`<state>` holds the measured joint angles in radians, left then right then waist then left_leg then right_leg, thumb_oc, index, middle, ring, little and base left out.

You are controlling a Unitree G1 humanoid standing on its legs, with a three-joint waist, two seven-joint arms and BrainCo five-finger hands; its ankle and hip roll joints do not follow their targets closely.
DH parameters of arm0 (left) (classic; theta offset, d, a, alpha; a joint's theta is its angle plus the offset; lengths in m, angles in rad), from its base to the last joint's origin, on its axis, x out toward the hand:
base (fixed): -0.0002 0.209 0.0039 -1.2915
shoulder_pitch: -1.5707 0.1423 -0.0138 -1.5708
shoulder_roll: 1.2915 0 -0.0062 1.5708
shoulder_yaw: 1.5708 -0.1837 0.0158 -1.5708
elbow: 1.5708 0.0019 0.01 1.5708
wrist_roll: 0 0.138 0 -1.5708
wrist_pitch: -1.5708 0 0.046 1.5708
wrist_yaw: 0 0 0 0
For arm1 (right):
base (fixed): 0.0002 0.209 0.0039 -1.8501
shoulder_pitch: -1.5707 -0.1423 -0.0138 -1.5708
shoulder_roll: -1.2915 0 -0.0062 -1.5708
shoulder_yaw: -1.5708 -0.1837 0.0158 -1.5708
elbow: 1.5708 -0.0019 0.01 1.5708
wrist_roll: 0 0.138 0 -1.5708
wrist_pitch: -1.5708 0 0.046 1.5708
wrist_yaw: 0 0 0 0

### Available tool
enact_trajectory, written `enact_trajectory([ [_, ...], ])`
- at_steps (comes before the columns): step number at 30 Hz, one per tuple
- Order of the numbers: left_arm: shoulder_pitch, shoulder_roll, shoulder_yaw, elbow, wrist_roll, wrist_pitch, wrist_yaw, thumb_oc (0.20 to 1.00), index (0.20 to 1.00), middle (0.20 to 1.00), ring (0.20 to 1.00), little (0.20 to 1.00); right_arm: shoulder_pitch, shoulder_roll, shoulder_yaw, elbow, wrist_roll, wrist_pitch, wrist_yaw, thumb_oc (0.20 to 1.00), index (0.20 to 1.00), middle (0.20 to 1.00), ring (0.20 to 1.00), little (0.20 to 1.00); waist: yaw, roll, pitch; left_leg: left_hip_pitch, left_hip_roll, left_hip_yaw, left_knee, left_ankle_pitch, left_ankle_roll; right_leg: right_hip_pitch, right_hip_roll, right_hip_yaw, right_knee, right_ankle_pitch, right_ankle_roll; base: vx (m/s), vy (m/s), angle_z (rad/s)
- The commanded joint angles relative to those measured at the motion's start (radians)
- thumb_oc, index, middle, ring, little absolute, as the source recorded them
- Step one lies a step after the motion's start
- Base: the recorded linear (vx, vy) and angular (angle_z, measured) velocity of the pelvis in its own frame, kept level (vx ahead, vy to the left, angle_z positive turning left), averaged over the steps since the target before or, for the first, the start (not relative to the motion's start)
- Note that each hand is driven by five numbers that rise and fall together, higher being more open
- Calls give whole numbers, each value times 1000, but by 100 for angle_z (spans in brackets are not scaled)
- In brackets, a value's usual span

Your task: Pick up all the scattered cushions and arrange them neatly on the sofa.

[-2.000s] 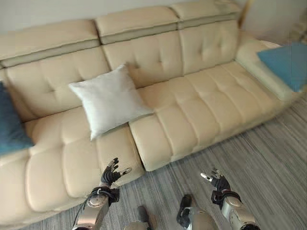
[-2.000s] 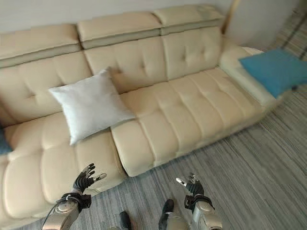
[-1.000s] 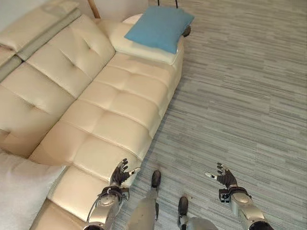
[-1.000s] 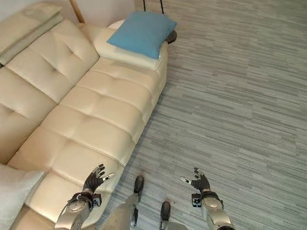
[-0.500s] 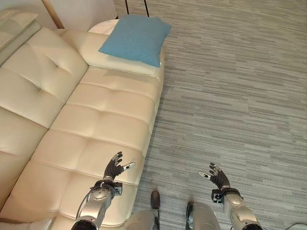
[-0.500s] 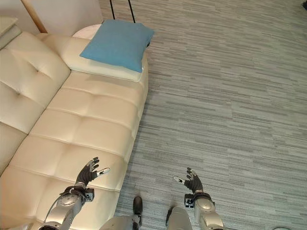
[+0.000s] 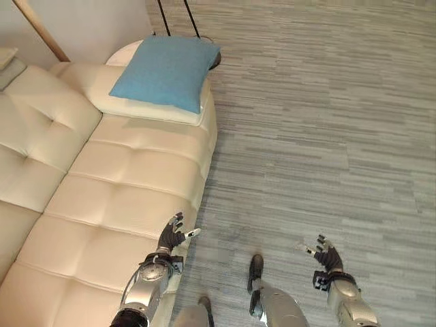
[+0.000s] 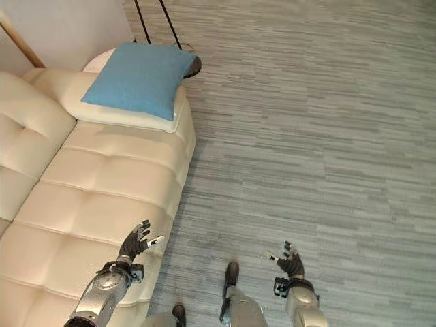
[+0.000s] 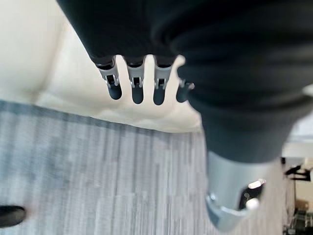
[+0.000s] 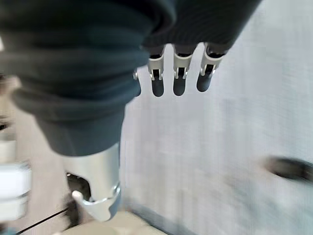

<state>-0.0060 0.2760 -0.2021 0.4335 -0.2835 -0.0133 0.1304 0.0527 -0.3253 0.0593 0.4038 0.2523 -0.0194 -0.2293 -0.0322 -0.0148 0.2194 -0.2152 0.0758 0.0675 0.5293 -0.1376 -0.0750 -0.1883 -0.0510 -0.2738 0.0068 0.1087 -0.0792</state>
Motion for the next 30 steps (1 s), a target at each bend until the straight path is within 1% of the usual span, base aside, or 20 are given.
enact_trajectory([
  [1,-35,16,7,-46,56,-37,18,1000,1000,1000,1000,1000,3,-36,-38,-64,-63,-37,-30,1000,1000,1000,1000,1000,-1,-1,20,10,-36,32,-135,-20,42,82,-53,37,47,-195,139,312,46,-6],
  [2,-26,19,10,-42,70,-36,19,1000,1000,1000,1000,1000,6,-46,-34,-72,-83,-34,-25,1000,1000,1000,1000,1000,10,2,15,4,-33,17,-236,7,39,105,-50,43,41,-207,147,433,89,-12],
  [5,-12,21,14,-38,80,-31,23,1000,1000,1000,1000,1000,-2,-56,-21,-78,-103,-29,-33,1000,1000,1000,1000,1000,44,20,12,-69,-15,-21,-443,170,15,161,-25,57,14,-231,151,368,114,-17],
  [7,0,29,20,-36,89,-32,27,1000,1000,1000,1000,1000,-12,-57,-18,-83,-119,-20,-50,1000,1000,1000,1000,1000,74,22,15,-120,-13,-24,-553,227,-3,225,-22,75,-12,-256,161,391,124,-49],
  [8,1,30,20,-37,89,-32,27,1000,1000,1000,1000,1000,-12,-57,-18,-83,-119,-19,-50,1000,1000,1000,1000,1000,74,20,16,-117,-13,-23,-556,228,-3,226,-23,76,-13,-256,161,489,232,-43],
  [9,34,33,36,-45,96,-31,19,1000,1000,1000,1000,1000,6,-47,-24,-109,-130,-15,-34,1000,1000,1000,1000,1000,77,33,-2,-98,-11,-28,-545,249,6,261,-24,100,-10,-275,175,379,231,-31],
  [12,48,37,40,-42,92,-32,15,1000,1000,1000,1000,1000,12,-35,-27,-118,-141,-11,-27,1000,1000,1000,1000,1000,78,19,-16,-106,-35,-34,-492,232,25,264,-54,124,32,-289,183,276,185,-37],
  [15,61,58,44,-29,111,-19,2,1000,1000,1000,1000,1000,18,-6,-21,-124,-151,-3,-8,1000,1000,1000,1000,1000,77,-4,-19,-77,-53,-20,-444,179,61,224,-87,154,198,-291,206,318,228,-26],
  [16,64,66,45,-24,121,-12,0,1000,1000,1000,1000,1000,18,0,-16,-122,-160,6,-1,1000,1000,1000,1000,1000,75,-9,-18,-59,-56,-14,-441,164,75,190,-95,158,277,-273,215,340,255,-19],
  [17,69,78,50,-25,115,-11,3,1000,1000,1000,1000,1000,18,8,-7,-123,-164,10,3,1000,1000,1000,1000,1000,68,-11,-12,-23,-65,2,-436,132,101,131,-115,155,414,-208,234,323,231,-12],
  [18,69,81,52,-21,114,-11,4,1000,1000,1000,1000,1000,20,11,-5,-117,-162,9,1,1000,1000,1000,1000,1000,66,-6,-13,-7,-63,10,-437,120,108,109,-122,144,456,-168,240,236,171,-7],
  [19,69,81,52,-21,114,-11,4,1000,1000,1000,1000,1000,19,11,-5,-117,-162,9,1,1000,1000,1000,1000,1000,67,-7,-13,-7,-63,12,-437,119,109,108,-124,146,459,-169,241,175,105,0],
  [20,68,83,52,-21,115,-9,6,1000,1000,1000,1000,1000,21,16,-5,-114,-159,7,-1,1000,1000,1000,1000,1000,61,-3,-7,20,-62,18,-442,107,117,73,-131,140,509,-142,235,243,128,5],
  [21,59,84,50,-28,113,-10,10,1000,1000,1000,1000,1000,21,18,-8,-113,-159,7,-4,1000,1000,1000,1000,1000,48,10,6,62,-60,20,-457,92,124,6,-122,127,532,-147,219,246,122,2],
  [22,59,84,50,-28,113,-10,10,1000,1000,1000,1000,1000,21,17,-8,-113,-159,7,-4,1000,1000,1000,1000,1000,48,9,7,64,-60,20,-457,91,123,6,-123,128,536,-151,219,337,80,-22],
  [24,45,81,48,-44,107,-16,9,1000,1000,1000,1000,1000,14,14,-14,-117,-160,8,-11,1000,1000,1000,1000,1000,24,9,32,132,-72,27,-479,59,115,-47,-107,76,384,-180,206,289,-12,-21],
  [25,45,81,48,-44,107,-16,9,1000,1000,1000,1000,1000,13,14,-15,-117,-160,8,-11,1000,1000,1000,1000,1000,24,10,31,131,-70,26,-480,61,115,-46,-105,75,378,-175,205,438,-134,39],
  [26,26,78,50,-38,104,-18,12,1000,1000,1000,1000,1000,14,22,-18,-103,-146,8,-23,1000,1000,1000,1000,1000,0,-1,42,195,-84,21,-507,29,96,-112,-95,36,169,-121,225,700,-270,45],
  [27,14,74,44,-42,112,-26,6,1000,1000,1000,1000,1000,31,21,-17,-108,-149,10,-16,1000,1000,1000,1000,1000,-20,2,36,249,-86,3,-524,-9,83,-96,-73,68,74,-93,236,812,-318,46],
  [30,28,59,44,-44,106,-28,0,1000,1000,1000,1000,1000,40,14,-11,-102,-157,4,-8,1000,1000,1000,1000,1000,-26,8,3,279,-76,7,-487,-55,72,-65,-67,70,88,-87,207,478,-200,31],
])
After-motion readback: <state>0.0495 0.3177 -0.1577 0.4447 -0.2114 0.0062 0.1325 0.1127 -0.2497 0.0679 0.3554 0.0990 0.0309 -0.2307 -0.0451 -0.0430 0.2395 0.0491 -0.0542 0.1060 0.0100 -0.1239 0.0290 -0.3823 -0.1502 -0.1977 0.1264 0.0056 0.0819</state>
